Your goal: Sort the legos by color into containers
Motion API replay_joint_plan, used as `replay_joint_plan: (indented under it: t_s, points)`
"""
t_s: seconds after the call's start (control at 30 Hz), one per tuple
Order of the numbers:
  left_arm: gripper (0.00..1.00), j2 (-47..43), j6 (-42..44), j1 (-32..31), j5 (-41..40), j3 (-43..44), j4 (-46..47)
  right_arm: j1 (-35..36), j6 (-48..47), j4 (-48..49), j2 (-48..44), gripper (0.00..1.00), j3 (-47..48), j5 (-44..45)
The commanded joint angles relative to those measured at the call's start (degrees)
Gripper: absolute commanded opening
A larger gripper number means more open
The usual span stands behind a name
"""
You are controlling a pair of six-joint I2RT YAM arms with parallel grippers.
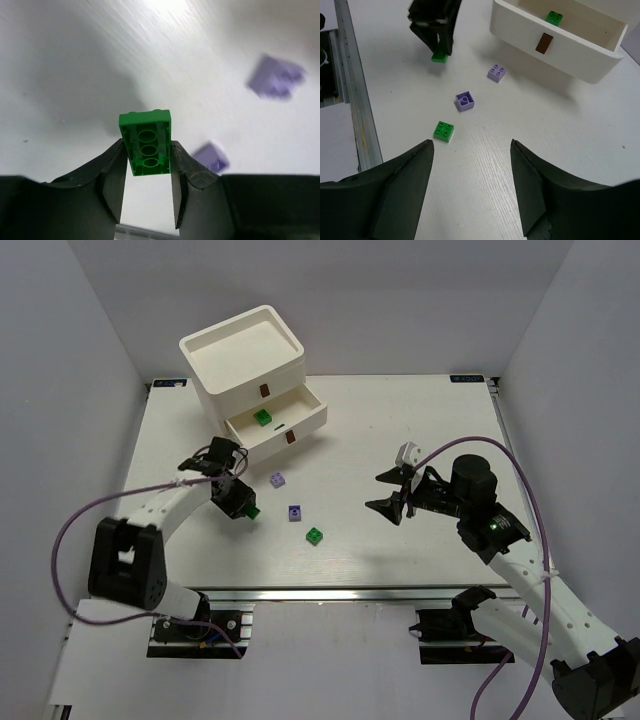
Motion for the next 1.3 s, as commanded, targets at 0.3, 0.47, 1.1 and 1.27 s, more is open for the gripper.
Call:
replay_joint_plan:
  t_s: [0.3,0.47,1.1,1.27]
  points:
    - [0.0,-30.97,38.22,-0.22,12.09,0.05,19.19,-2.25,-1.28,2.53,1.97,0.68,0.1,3.16]
    - [0.0,-16.99,47.29,-0.22,13.6,13.68,19.64,-3.92,-1.19,3.84,2.5,0.68,-1.12,3.08]
    - [0.56,5.88,53.63,-0.22,-2.93,32.69,20.17,-5.51,-2.42,4.11,3.9,0.72,-1.74,3.6]
    - [0.61,8.34,51.97,-0.22,-2.23,34.71,19.03,-6.47,-2.6,4.46,4.35,0.75,-2.18,3.87]
